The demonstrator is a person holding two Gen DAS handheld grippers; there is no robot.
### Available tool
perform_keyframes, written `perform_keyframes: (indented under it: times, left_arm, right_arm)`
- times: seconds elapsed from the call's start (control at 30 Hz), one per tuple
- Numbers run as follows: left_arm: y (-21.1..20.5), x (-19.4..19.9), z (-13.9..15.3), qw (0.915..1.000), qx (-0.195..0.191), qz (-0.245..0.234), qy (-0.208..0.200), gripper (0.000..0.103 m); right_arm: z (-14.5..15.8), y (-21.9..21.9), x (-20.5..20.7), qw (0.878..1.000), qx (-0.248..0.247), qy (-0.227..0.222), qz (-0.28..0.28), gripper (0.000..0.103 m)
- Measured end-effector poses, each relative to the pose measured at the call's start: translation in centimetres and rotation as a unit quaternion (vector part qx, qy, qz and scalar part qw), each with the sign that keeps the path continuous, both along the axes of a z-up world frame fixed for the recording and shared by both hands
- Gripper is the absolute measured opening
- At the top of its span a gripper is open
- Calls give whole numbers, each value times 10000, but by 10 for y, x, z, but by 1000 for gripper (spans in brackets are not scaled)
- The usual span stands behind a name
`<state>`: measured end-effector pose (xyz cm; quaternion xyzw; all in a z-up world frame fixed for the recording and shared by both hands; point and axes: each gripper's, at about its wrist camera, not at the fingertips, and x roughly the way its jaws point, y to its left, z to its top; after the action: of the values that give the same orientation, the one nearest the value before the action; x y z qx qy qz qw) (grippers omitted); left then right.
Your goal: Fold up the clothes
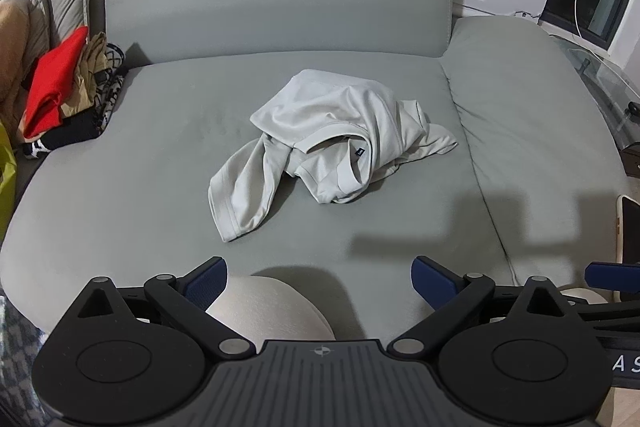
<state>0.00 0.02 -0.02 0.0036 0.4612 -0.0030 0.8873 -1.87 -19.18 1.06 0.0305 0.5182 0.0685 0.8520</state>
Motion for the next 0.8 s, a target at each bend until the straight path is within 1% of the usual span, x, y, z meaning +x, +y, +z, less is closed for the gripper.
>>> perform_keyframes:
  times: [0.17,0.2,0.27,0.33,0.8]
  left_arm:
    - [9,2,-6,9996,-218,-13,197,96]
    - [5,2,-6,9997,-128,-13,206,96]
    - [9,-4,-4,9998,-146,-16,96,96]
    - [11,-3,-5,9998,-144,-22,150,96]
    - [6,-2,-14,9998,-130,17,138,96]
  right_arm:
    - [3,6,-2,10000,-67,-30,-5,87]
    - [2,6,-2,10000,-66,-26,-4,87]
    - [0,3,-1,10000,-58,-15,0,87]
    - [-2,1,0,10000,-51,-5,4,87]
    - [-5,0,4,9999,-85,72,17,87]
